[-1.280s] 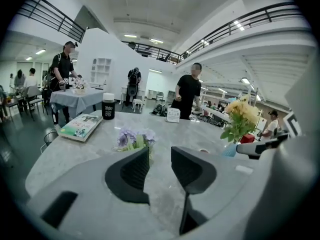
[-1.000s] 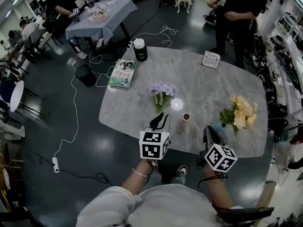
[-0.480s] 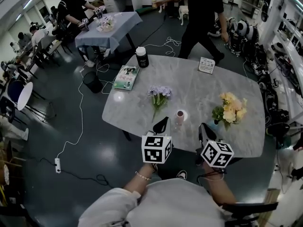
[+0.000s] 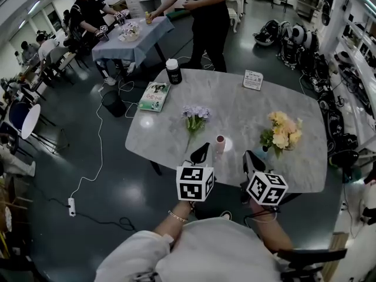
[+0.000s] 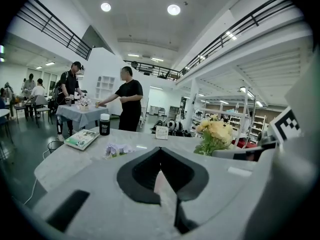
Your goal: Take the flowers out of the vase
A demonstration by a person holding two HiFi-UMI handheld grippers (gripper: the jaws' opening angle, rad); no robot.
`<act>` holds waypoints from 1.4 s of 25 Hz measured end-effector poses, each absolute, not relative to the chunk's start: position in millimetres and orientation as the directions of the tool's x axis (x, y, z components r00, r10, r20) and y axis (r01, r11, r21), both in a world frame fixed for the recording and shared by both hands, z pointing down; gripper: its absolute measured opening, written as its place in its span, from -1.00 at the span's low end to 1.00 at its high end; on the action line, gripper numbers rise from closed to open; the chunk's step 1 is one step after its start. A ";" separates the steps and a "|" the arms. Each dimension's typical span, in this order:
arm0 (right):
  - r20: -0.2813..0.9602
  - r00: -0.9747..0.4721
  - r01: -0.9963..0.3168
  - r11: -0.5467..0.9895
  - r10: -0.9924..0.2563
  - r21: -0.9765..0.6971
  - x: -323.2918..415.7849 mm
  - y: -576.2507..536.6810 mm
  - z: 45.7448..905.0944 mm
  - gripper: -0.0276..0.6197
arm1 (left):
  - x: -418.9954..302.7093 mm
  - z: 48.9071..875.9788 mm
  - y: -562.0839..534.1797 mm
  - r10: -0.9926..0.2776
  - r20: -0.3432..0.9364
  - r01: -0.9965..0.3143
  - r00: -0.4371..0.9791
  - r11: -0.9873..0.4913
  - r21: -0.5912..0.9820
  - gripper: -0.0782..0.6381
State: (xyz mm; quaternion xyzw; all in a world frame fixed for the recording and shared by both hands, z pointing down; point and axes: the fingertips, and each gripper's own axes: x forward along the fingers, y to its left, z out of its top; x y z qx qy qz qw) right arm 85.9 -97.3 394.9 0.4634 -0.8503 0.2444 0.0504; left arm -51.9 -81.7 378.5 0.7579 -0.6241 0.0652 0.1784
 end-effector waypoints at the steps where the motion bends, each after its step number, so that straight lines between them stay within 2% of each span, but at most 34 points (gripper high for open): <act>1: 0.311 -0.563 -0.814 0.448 -0.766 -0.370 85.6 -98.1 395.2 -0.88 | -52.1 378.5 -82.9 -0.923 0.319 -0.969 0.217 -0.162 0.189 -0.76; 12: 0.325 -0.537 -0.829 0.414 -0.778 -0.376 81.4 -105.1 401.1 -0.88 | -52.0 385.9 -93.2 -0.906 0.345 -0.968 0.243 -0.206 0.140 -0.76; 23: 0.348 -0.492 -0.853 0.361 -0.798 -0.377 84.5 -108.7 408.6 -0.88 | -49.2 390.1 -101.9 -0.892 0.338 -0.951 0.299 -0.252 0.178 -0.76; 31: 0.363 -0.439 -0.874 0.297 -0.822 -0.384 88.4 -103.8 415.4 -0.88 | -35.4 393.1 -101.2 -0.855 0.341 -0.918 0.391 -0.335 0.212 -0.76; 35: 0.382 -0.339 -0.905 0.186 -0.860 -0.383 107.8 -86.2 422.0 -0.88 | -5.8 397.2 -97.5 -0.791 0.339 -0.860 0.509 -0.453 0.234 -0.76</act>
